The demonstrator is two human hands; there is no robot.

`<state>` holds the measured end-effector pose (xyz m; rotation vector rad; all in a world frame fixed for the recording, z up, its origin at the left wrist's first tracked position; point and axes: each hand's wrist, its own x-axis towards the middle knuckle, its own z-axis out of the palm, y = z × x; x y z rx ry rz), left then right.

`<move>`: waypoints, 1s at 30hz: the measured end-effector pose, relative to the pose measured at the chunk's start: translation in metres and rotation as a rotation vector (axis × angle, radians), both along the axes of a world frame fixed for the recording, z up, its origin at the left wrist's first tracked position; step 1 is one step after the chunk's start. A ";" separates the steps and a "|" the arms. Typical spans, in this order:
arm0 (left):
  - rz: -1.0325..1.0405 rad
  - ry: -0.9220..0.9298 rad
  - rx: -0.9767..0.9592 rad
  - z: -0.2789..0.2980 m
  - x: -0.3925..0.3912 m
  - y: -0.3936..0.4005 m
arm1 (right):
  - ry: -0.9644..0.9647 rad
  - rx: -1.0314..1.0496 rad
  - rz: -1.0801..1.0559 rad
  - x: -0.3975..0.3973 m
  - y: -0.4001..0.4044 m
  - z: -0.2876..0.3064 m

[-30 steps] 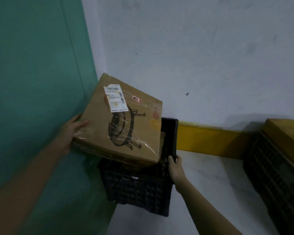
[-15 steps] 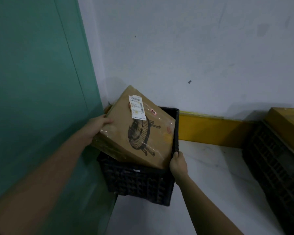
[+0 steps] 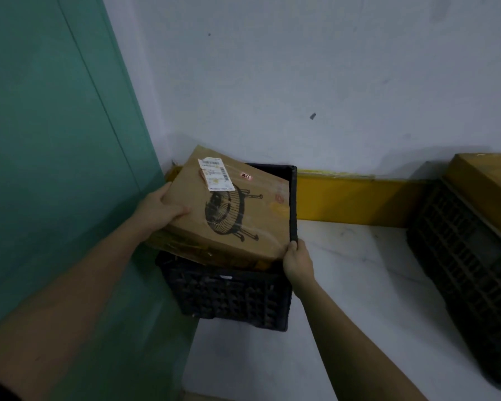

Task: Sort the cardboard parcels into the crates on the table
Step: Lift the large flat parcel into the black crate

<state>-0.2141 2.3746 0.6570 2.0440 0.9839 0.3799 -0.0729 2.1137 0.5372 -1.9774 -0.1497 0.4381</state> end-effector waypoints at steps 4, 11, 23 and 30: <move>-0.020 0.016 -0.049 0.000 0.002 0.000 | -0.014 -0.023 -0.027 0.000 0.002 -0.001; -0.026 0.054 -0.017 -0.008 0.004 0.002 | -0.029 -0.068 -0.034 0.001 0.001 -0.003; -0.274 0.443 0.827 0.001 0.023 -0.067 | -0.190 -0.336 0.154 0.015 -0.022 0.025; -0.405 0.311 0.737 0.007 0.056 -0.120 | -0.490 -0.547 0.308 0.044 -0.070 0.064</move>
